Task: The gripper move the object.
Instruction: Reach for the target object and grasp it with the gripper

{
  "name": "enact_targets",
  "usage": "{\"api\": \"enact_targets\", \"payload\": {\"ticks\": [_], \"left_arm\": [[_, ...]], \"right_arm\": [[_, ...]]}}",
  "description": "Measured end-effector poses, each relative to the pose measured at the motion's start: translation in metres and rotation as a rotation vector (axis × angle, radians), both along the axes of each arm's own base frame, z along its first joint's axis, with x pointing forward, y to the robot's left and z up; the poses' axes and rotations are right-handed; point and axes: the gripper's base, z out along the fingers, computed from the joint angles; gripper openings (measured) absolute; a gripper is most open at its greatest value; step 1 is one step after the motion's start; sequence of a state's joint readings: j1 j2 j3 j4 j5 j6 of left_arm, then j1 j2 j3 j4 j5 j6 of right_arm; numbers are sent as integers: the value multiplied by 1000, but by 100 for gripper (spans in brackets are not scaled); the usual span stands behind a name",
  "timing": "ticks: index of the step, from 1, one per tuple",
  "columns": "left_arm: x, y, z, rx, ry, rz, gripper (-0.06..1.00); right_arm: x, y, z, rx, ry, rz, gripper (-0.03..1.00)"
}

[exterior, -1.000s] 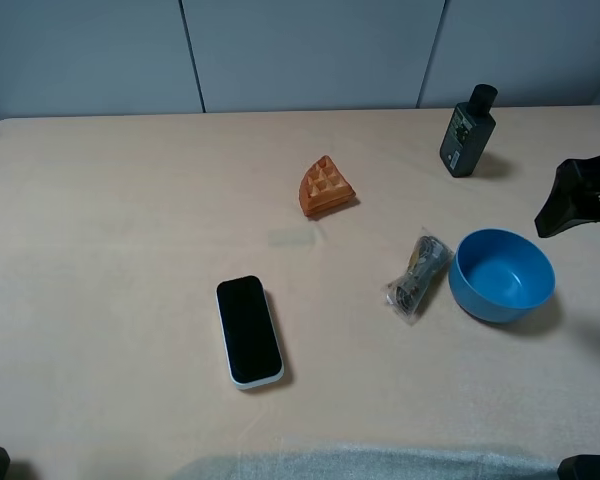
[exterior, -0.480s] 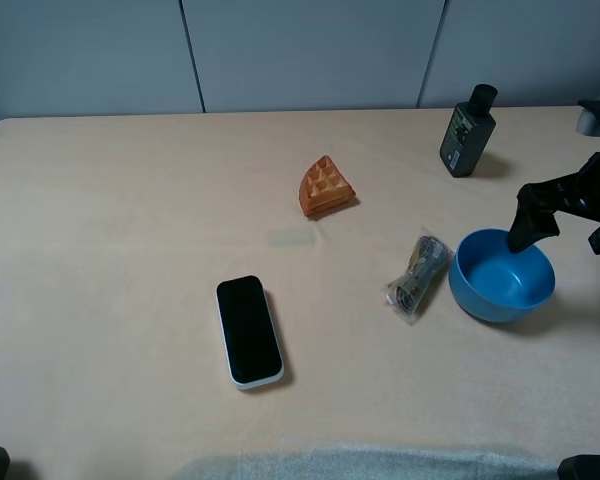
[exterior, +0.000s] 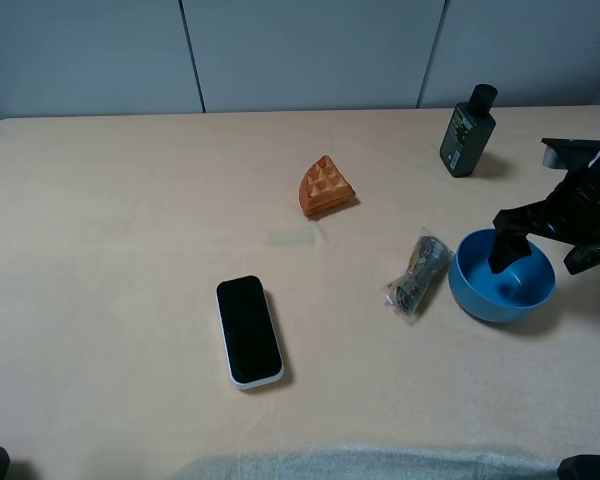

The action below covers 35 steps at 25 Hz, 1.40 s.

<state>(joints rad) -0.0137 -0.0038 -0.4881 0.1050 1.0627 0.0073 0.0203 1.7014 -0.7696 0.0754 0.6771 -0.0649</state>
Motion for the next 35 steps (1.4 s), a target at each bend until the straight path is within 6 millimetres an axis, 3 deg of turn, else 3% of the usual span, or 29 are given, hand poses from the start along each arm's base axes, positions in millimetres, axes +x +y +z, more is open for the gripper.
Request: {"api": "enact_targets", "payload": {"ticks": [9, 25, 35], "left_arm": [[0, 0, 0, 0, 0, 0, 99], [0, 0, 0, 0, 0, 0, 99], [0, 0, 0, 0, 0, 0, 99]], "right_arm": [[4, 0, -23, -7, 37, 1, 69], [4, -1, -36, -10, 61, 2, 69], [4, -1, -36, -8, 65, 0, 41]]}}
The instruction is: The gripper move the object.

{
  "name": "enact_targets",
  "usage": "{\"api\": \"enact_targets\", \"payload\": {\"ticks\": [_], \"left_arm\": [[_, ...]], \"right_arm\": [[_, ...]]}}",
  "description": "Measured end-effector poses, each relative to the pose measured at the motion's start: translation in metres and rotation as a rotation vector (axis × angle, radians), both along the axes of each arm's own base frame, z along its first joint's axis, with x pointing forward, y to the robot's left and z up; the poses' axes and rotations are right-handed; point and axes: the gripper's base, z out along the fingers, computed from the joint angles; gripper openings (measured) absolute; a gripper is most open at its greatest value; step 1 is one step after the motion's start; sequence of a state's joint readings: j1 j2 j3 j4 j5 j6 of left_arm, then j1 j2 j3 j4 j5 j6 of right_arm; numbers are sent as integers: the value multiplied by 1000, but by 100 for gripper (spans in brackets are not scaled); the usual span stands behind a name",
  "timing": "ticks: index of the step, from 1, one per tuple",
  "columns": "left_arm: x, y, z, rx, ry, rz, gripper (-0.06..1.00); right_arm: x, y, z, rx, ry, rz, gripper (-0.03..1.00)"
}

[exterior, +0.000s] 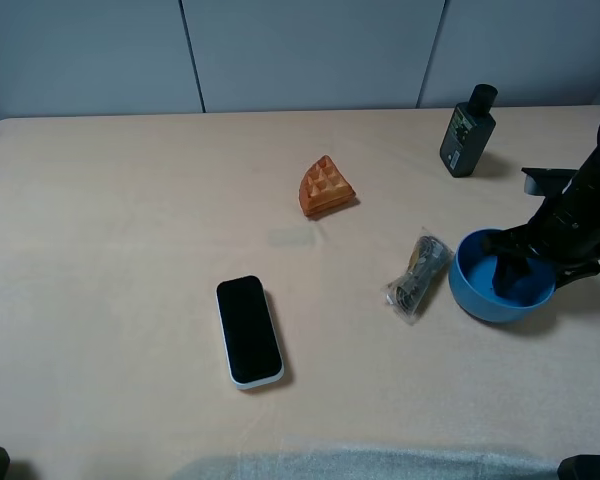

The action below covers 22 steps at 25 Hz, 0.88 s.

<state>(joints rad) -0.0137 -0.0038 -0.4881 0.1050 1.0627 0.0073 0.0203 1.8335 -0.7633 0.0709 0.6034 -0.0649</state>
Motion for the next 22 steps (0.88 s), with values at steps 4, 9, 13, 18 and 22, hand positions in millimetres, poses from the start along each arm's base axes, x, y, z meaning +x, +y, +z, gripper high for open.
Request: {"api": "enact_targets", "payload": {"ticks": [4, 9, 13, 18, 22], "left_arm": [[0, 0, 0, 0, 0, 0, 99], [0, 0, 0, 0, 0, 0, 99], [0, 0, 0, 0, 0, 0, 99], [0, 0, 0, 0, 0, 0, 99], [0, 0, 0, 0, 0, 0, 99]], "right_arm": [[0, 0, 0, 0, 3, 0, 22], [-2, 0, 0, 1, 17, 4, -1], [-2, 0, 0, 1, 18, 5, -1], [-2, 0, 0, 2, 21, 5, -1], [-2, 0, 2, 2, 22, 5, -1]]}}
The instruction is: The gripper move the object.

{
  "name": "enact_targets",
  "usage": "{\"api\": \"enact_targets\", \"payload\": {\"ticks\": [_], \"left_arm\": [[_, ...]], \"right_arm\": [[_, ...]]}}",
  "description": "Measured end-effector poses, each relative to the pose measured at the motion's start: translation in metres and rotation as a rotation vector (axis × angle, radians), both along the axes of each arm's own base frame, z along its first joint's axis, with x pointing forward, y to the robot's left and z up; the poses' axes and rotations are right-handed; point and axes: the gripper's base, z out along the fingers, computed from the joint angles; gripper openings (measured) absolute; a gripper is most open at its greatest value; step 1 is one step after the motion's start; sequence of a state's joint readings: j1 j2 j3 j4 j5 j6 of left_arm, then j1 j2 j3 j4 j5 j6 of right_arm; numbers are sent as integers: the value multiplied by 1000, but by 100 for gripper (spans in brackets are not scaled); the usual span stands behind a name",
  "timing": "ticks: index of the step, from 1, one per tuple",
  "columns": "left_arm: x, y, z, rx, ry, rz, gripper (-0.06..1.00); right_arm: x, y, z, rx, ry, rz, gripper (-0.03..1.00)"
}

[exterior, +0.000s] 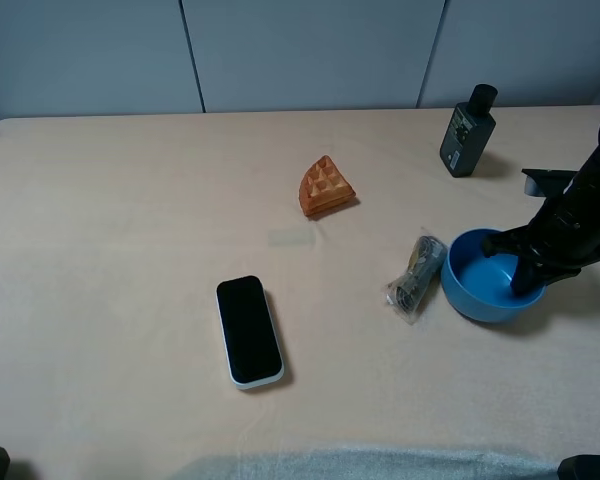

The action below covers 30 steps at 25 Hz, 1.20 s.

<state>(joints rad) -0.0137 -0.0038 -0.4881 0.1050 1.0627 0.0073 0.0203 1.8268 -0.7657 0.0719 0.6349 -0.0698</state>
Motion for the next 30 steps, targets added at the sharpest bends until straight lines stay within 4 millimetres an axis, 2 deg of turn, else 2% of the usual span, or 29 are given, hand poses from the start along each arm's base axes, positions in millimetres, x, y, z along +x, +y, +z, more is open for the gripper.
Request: {"api": "enact_targets", "payload": {"ticks": [16, 30], "left_arm": [[0, 0, 0, 0, 0, 0, 99], [0, 0, 0, 0, 0, 0, 99]], "right_arm": [[-6, 0, 33, 6, -37, -3, -1], [-24, 1, 72, 21, -49, -28, -1]]}}
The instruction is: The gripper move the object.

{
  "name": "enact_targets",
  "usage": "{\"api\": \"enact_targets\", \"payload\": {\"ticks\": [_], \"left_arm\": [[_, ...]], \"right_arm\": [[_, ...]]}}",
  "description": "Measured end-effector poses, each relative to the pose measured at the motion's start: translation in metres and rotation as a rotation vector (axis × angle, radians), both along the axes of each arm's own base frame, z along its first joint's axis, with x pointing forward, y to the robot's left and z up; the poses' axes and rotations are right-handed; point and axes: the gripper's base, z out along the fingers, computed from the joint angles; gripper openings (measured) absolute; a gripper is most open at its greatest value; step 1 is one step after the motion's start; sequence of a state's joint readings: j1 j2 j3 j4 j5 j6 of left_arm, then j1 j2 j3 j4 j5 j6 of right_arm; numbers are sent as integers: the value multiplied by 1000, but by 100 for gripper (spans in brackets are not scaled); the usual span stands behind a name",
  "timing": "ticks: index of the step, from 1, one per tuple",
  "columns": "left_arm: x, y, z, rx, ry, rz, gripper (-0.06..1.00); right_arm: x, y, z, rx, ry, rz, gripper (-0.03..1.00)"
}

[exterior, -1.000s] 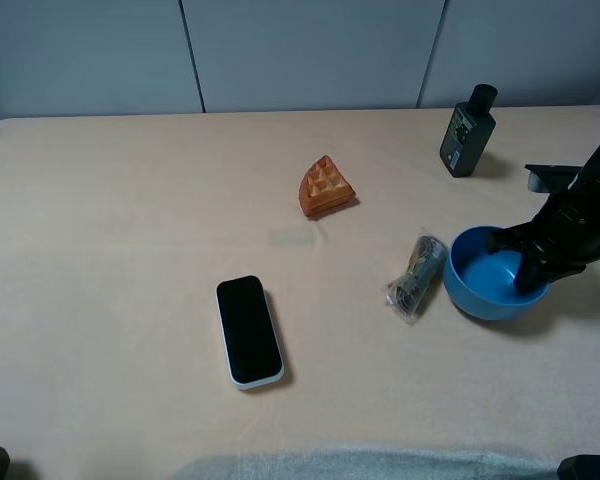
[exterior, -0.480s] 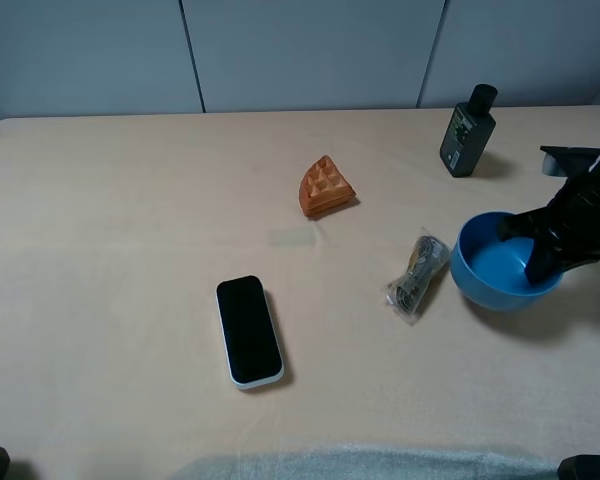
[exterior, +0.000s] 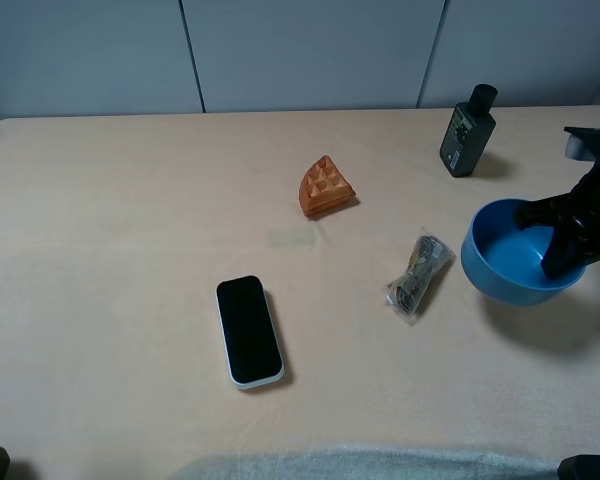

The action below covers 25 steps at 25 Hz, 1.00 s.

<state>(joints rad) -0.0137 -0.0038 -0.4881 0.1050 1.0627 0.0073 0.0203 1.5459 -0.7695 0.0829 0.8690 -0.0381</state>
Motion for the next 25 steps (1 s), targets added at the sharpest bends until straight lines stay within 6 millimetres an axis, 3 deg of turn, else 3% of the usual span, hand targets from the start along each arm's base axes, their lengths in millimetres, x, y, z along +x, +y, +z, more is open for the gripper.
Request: {"api": "enact_targets", "payload": {"ticks": [12, 25], "left_arm": [[0, 0, 0, 0, 0, 0, 98], [0, 0, 0, 0, 0, 0, 98]], "right_arm": [[13, 6, 38, 59, 30, -15, -1], [28, 58, 74, 54, -62, 88, -1]]}}
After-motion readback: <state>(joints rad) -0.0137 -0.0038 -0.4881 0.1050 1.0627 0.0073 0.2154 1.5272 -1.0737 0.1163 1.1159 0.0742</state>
